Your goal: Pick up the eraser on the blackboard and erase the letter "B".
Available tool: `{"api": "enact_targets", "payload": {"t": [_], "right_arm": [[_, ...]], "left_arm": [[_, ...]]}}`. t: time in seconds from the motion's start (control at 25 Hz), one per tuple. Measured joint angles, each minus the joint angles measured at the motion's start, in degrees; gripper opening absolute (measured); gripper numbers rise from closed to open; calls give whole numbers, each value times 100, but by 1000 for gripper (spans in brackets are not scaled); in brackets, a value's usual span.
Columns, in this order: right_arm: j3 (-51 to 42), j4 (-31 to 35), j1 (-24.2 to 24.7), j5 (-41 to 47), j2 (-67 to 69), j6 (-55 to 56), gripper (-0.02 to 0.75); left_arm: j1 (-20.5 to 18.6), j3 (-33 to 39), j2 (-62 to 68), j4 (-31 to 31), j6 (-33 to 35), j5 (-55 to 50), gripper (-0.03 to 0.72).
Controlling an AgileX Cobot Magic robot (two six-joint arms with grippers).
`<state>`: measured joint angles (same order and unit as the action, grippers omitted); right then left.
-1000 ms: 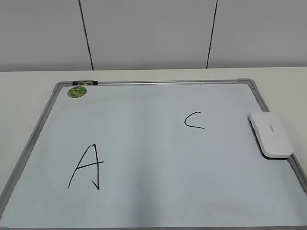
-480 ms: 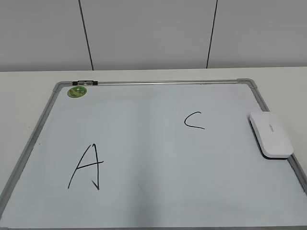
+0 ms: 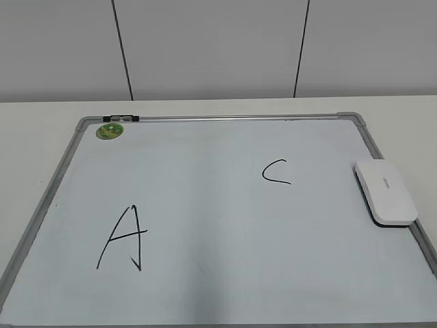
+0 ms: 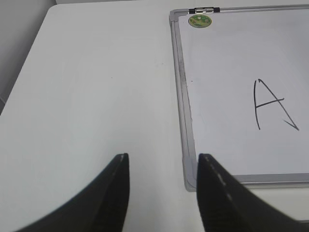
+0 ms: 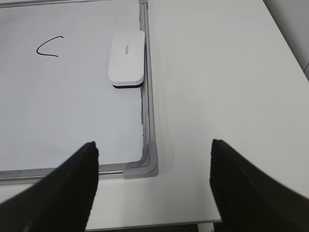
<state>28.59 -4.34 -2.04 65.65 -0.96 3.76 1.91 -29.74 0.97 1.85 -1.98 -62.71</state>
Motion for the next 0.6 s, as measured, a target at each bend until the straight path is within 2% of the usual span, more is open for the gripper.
{"api": "enact_targets", "payload": {"t": [0.6], "right_arm": [[0,0,0,0,-3,0,534]], "left_arm": [[0,0,-2,0,0,-26,313]]}}
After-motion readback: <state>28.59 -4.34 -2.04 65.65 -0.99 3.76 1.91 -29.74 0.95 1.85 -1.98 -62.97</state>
